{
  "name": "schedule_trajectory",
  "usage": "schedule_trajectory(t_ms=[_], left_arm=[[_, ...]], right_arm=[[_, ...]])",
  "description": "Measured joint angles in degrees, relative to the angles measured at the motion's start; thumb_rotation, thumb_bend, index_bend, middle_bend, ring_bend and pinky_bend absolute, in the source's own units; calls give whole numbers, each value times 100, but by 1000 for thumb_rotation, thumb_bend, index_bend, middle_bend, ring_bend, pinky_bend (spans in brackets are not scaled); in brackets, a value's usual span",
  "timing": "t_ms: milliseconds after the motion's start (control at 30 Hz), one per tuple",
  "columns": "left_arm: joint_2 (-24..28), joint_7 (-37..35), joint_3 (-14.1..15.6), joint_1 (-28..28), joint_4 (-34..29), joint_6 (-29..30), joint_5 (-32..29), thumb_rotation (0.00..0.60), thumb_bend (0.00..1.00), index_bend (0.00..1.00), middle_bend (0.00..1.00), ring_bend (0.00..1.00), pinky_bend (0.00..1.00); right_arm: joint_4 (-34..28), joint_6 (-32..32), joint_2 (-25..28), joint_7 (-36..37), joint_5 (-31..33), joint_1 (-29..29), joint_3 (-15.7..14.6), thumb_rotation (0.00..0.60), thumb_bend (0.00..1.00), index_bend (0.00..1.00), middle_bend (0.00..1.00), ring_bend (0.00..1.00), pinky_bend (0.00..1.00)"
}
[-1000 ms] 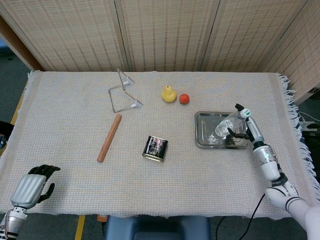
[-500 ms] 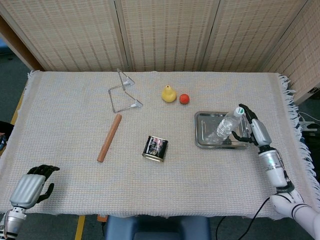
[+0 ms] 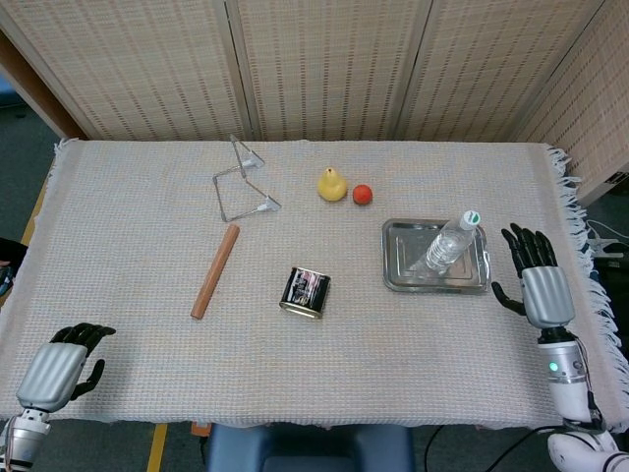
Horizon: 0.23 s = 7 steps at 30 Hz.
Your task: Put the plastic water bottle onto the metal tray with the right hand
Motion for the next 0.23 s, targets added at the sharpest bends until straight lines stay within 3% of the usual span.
schedule_trajectory(t_ms=[233], left_arm=[[-22,92,-33,10,-7,14,-72,600,525,260,273,191,235]], right_arm=[[-741,349,156,-1454,196,-448,-70,600,69,0,0,0,0]])
